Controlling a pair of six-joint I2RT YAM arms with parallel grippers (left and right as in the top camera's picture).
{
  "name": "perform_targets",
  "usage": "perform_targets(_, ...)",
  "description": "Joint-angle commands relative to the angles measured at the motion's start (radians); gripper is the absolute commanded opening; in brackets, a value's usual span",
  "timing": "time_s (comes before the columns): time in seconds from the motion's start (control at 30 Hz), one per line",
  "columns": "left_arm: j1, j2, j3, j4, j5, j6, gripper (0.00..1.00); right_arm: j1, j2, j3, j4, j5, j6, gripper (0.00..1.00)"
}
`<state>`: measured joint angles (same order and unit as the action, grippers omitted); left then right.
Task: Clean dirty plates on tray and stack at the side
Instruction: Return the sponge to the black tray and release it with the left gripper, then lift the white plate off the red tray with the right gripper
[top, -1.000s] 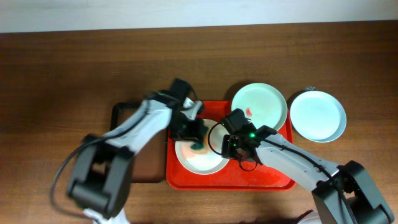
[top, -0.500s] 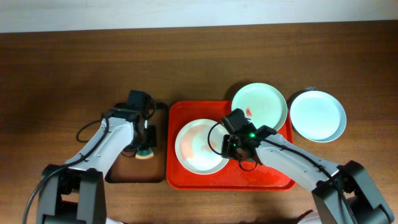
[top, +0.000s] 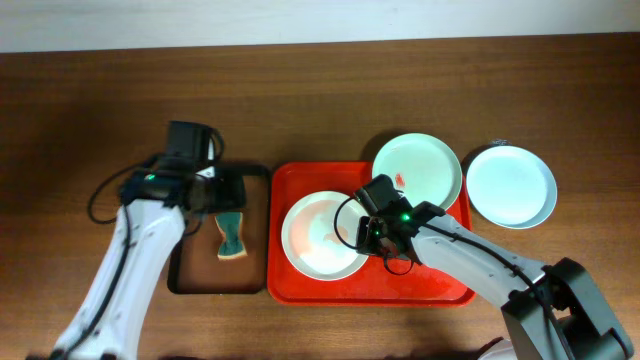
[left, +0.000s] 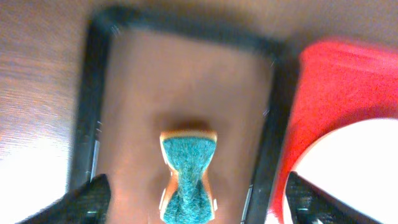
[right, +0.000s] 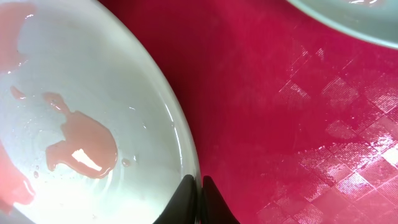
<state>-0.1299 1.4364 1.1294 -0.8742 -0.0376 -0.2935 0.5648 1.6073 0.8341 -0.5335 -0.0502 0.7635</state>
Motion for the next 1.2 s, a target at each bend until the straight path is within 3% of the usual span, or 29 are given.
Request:
perform_targets(0.0, 0.077, -0.11, 0.02, -0.002, 0.008, -0.01, 0.98, 0.004, 0.003, 0.001, -0.002, 0.002, 0.0, 0.05)
perform_targets(0.1, 0.151, -0.134, 0.02, -0.003, 0.008, -0.009, 0.99, 0.004, 0.003, 0.001, -0.002, 0.002, 0.0, 0.23)
perform_targets(0.37, 0.153, -0.134, 0.02, 0.028, 0.007, -0.009, 0.99, 0.004, 0.004, 0.0, -0.001, 0.003, 0.0, 0.4)
perform_targets(0.43, 0.153, -0.134, 0.023, 0.056, 0.006, -0.009, 0.99, 0.005, 0.004, 0.0, -0.002, 0.003, 0.0, 0.34)
perform_targets(0.53, 0.189, -0.134, 0.058, 0.063, 0.004, -0.009, 0.99, 0.005, 0.005, 0.0, -0.002, 0.003, 0.0, 0.09)
perform_targets(0.6, 0.238, -0.134, 0.064, 0.062, 0.02, -0.01, 0.99, 0.005, 0.005, 0.0, -0.001, 0.003, 0.0, 0.04)
perform_targets(1.17, 0.259, -0.134, 0.064, 0.05, 0.057, -0.009, 0.99, 0.004, 0.047, 0.0, 0.017, 0.005, 0.03, 0.04)
